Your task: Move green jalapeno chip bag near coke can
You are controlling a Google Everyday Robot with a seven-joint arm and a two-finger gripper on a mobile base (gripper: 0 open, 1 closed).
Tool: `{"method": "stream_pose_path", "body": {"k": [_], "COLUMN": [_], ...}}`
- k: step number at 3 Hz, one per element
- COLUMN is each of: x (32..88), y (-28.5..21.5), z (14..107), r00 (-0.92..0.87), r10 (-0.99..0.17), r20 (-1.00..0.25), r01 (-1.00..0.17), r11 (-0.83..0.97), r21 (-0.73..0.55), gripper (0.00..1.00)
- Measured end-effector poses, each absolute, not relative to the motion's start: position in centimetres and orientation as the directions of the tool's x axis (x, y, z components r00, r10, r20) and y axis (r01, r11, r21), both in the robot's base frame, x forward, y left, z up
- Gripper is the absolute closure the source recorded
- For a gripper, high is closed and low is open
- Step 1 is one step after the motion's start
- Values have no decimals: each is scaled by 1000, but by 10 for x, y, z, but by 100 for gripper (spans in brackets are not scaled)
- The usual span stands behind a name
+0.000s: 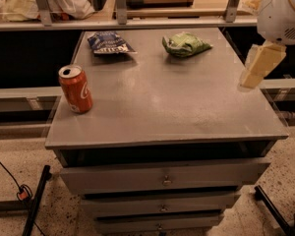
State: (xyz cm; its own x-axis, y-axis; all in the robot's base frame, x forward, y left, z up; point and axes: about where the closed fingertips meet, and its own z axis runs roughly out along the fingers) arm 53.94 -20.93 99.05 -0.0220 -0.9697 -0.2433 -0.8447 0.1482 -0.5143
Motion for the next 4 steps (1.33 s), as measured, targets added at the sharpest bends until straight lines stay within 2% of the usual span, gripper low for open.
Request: {"method": "stream_pose_path", "body": {"k": [1, 4], "x": [575, 596], "y": [-201, -190], "z": [990, 994], "r00": [14, 42], "r10": [-975, -979], "r20": [-221, -200], "r01": [-816, -774], "r11": [116, 95], "r21": [-567, -626], "gripper": [0, 0]}}
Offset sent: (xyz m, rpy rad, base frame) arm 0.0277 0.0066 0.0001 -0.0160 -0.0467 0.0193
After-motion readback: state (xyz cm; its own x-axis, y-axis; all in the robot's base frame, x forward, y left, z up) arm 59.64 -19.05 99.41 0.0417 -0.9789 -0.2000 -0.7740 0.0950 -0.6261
